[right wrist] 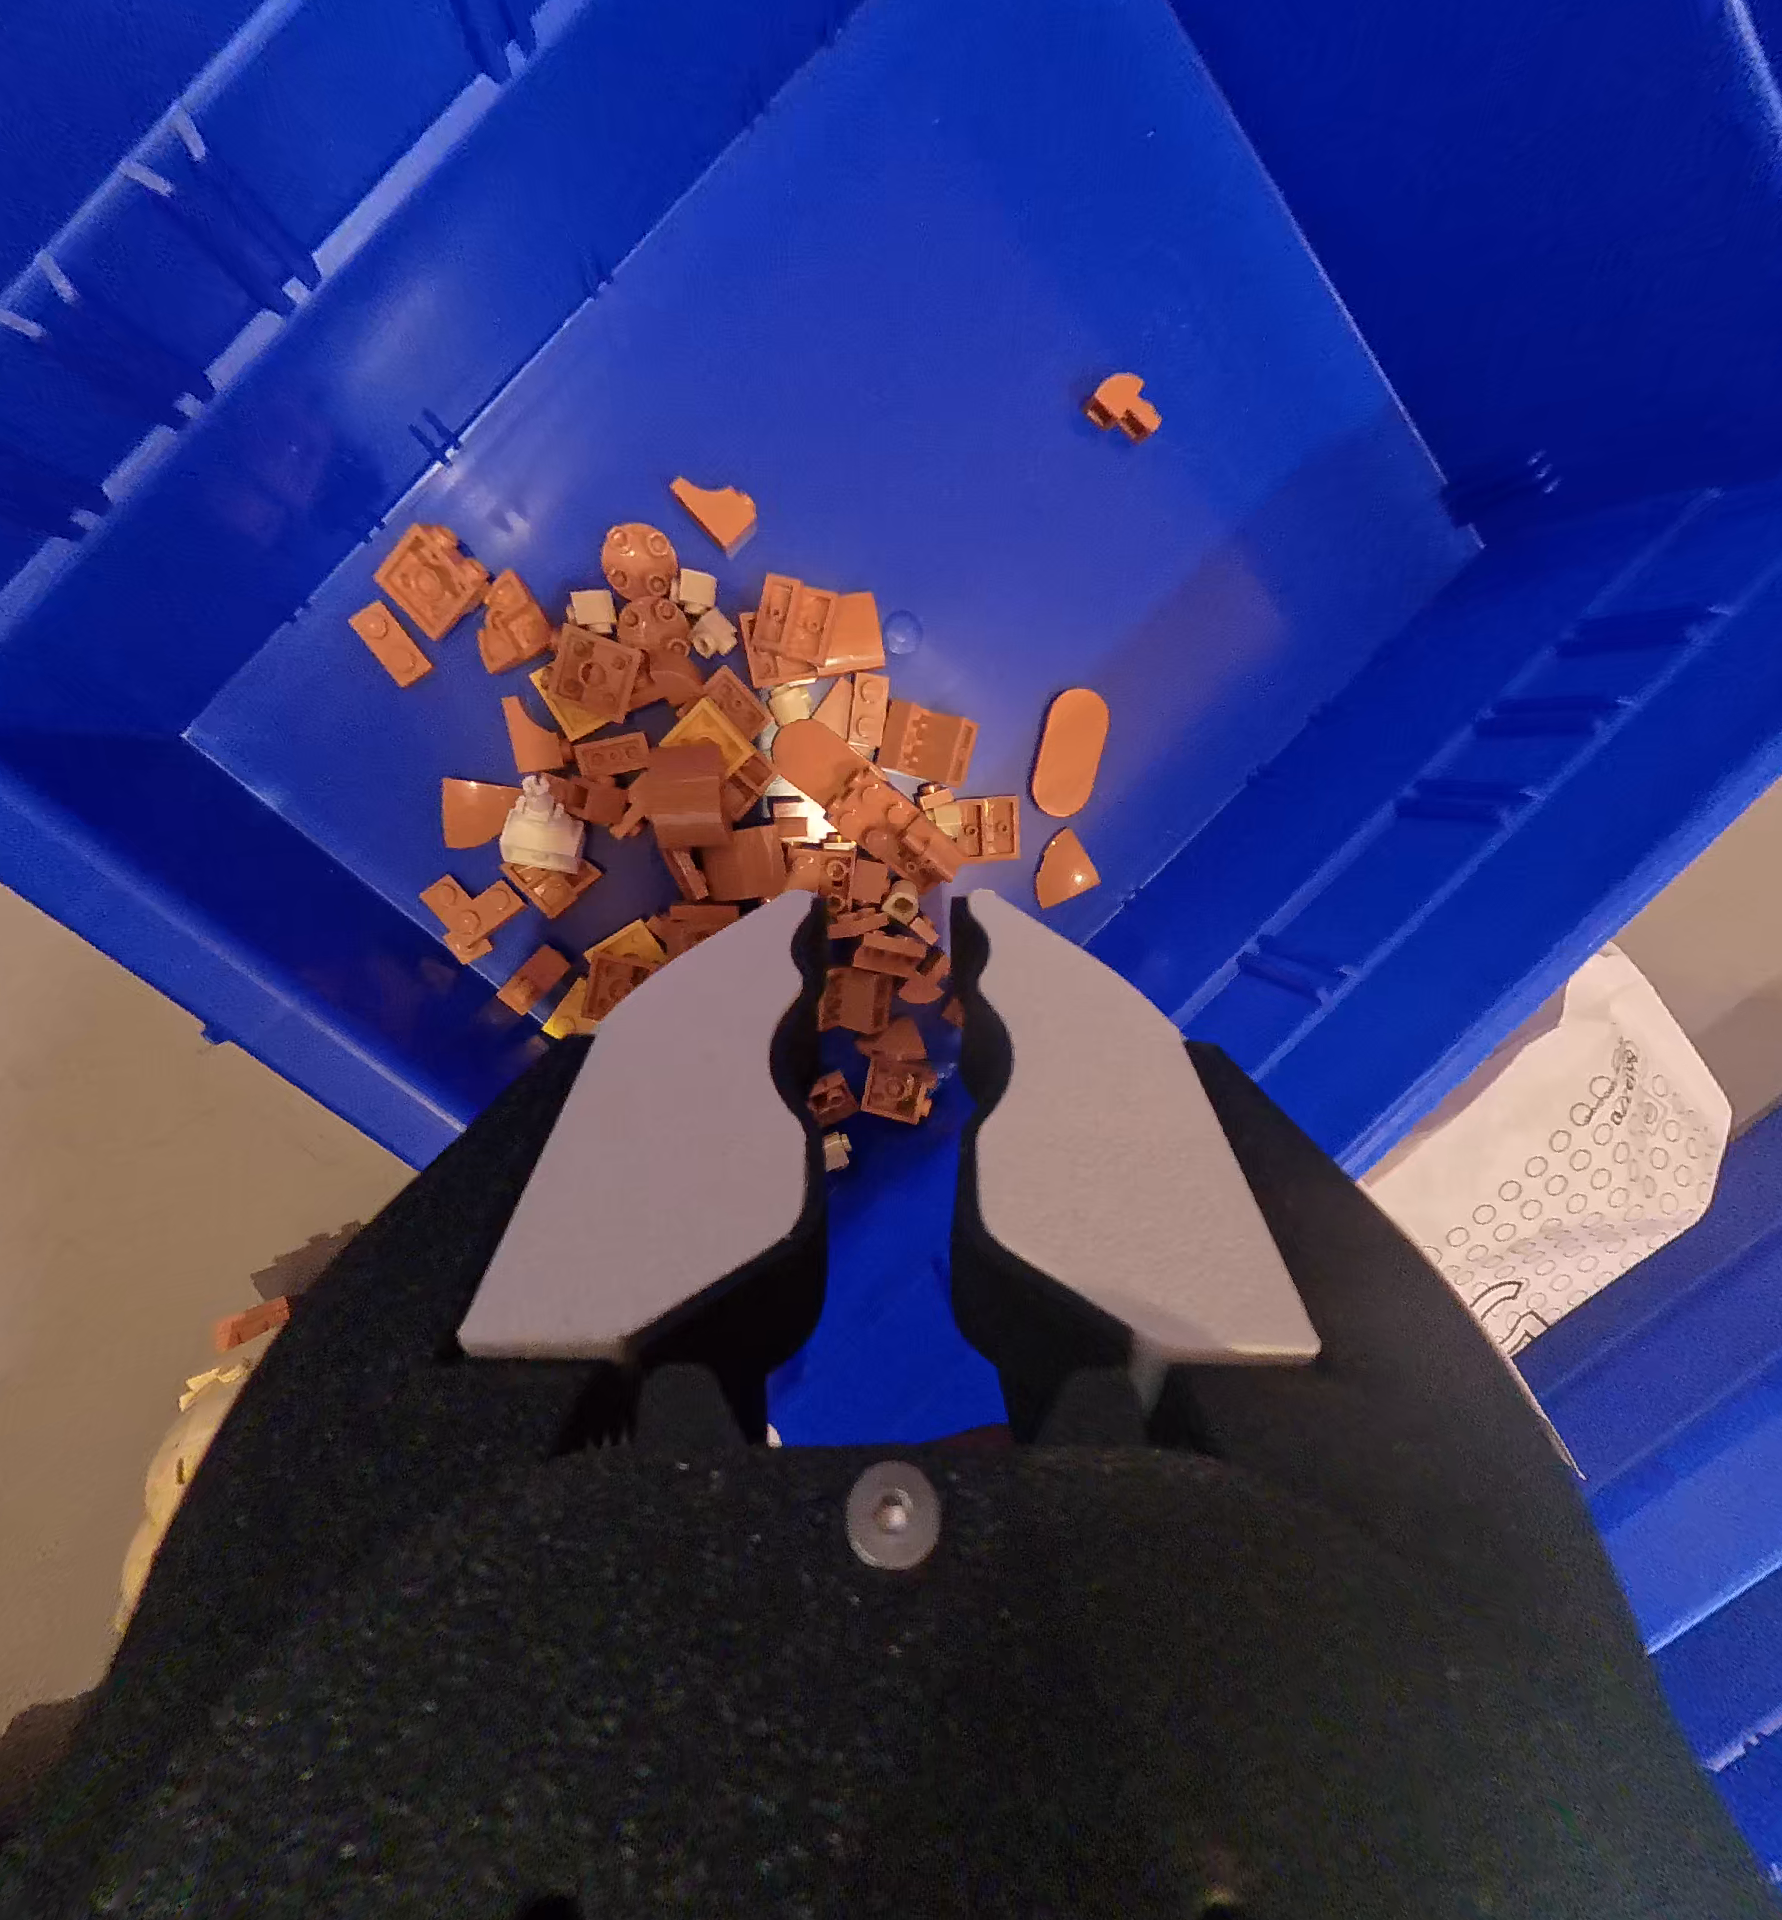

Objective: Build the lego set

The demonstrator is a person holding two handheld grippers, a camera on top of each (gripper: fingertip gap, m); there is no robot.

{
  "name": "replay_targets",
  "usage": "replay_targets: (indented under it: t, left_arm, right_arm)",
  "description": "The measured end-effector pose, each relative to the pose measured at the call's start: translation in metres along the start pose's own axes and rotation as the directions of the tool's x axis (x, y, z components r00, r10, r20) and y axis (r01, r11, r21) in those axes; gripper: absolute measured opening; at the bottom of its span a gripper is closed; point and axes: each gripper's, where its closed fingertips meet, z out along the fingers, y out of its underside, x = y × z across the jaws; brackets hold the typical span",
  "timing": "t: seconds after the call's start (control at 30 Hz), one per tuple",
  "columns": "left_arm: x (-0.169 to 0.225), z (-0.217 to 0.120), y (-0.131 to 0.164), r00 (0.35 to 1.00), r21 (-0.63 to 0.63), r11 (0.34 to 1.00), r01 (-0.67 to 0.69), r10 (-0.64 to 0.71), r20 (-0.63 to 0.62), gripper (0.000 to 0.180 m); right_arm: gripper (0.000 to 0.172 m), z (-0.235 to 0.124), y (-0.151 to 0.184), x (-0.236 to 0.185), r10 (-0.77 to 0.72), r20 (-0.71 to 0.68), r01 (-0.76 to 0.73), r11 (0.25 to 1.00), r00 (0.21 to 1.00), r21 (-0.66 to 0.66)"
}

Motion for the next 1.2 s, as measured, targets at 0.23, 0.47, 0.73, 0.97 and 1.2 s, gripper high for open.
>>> replay_targets:
  t: [0.23,0.47,0.73,0.97,1.2]
  left_arm:
    - [0.000,0.000,0.000,1.000,0.001,1.000,-0.001,0.001,0.000,0.004]
    - [0.000,0.000,0.000,1.000,0.002,1.000,0.000,0.000,-0.001,0.004]
    - [-0.001,0.000,-0.001,1.000,0.007,1.000,0.011,-0.011,-0.002,0.004]
    - [-0.001,0.001,-0.001,1.000,0.009,1.000,0.020,-0.020,-0.002,0.003]
    - [-0.002,0.001,0.000,1.000,0.007,1.000,0.019,-0.019,0.000,0.003]
  right_arm:
    - [0.022,0.001,0.002,-0.005,-0.024,0.021,0.025,1.000,0.999,-0.012]
    - [0.021,0.004,0.002,-0.015,-0.062,0.057,0.064,0.998,0.996,-0.021]
    - [0.020,0.016,-0.007,-0.047,-0.146,0.187,0.147,0.989,0.971,0.011]
    - [0.020,0.020,-0.020,-0.059,-0.159,0.241,0.146,0.987,0.957,0.074]
    - [0.022,0.039,-0.026,-0.071,-0.156,0.272,0.143,0.988,0.950,0.064]
